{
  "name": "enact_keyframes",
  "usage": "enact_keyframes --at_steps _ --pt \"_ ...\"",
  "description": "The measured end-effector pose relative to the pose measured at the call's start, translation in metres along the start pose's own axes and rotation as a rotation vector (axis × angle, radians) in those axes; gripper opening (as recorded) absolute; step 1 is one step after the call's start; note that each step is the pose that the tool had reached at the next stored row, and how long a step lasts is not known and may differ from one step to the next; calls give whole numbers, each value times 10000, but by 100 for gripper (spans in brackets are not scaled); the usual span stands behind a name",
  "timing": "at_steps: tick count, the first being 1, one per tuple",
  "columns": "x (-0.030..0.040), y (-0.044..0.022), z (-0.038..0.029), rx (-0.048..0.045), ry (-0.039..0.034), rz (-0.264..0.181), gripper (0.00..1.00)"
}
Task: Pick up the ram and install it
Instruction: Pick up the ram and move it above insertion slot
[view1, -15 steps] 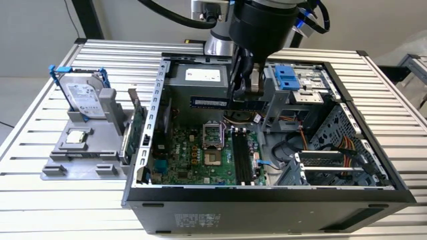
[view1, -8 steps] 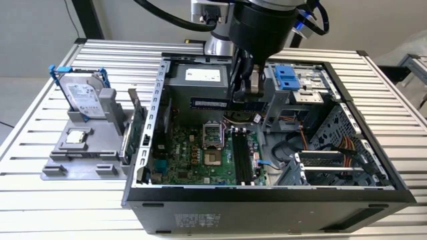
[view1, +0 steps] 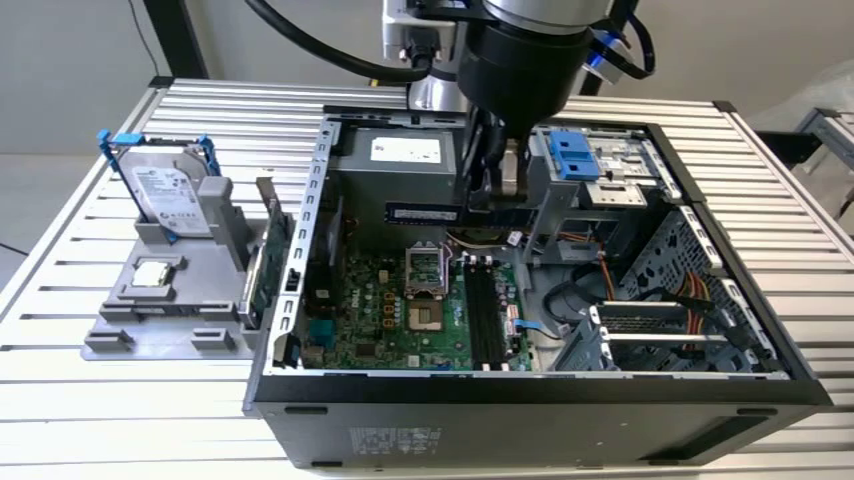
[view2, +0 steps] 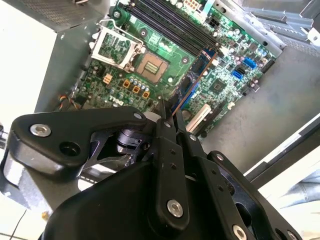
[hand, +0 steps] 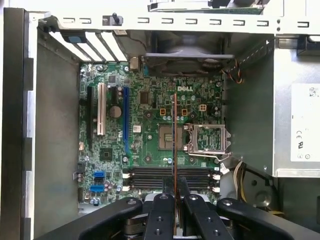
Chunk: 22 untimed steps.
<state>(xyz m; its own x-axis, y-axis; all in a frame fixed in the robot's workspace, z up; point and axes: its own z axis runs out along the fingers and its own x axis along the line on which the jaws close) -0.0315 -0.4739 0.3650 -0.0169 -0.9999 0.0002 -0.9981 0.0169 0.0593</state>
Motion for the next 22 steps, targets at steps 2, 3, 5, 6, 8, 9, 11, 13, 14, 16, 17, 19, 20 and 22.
enact_keyframes --at_steps 2,3,5,6,8,9,11,13,14,16,17,19,20,22 --pt "0 -2 11 39 0 -2 0" --pt "0 -1 17 61 -1 -1 0" --pt "0 -2 27 97 -2 0 0" --pt "0 -2 31 111 -2 0 0" --pt "0 -2 36 124 -1 -1 0" --pt "0 -2 36 124 0 -1 0" --pt "0 -2 38 126 -2 -1 0" --pt "0 -2 38 125 -1 -1 0" --pt "0 -2 40 126 -2 0 0" --pt "0 -3 44 126 -3 -1 0" --pt "0 -3 47 126 0 -1 0" --pt "0 -3 53 126 4 0 0" --pt "0 -3 55 126 4 0 0" --pt "0 -3 59 126 4 0 0"
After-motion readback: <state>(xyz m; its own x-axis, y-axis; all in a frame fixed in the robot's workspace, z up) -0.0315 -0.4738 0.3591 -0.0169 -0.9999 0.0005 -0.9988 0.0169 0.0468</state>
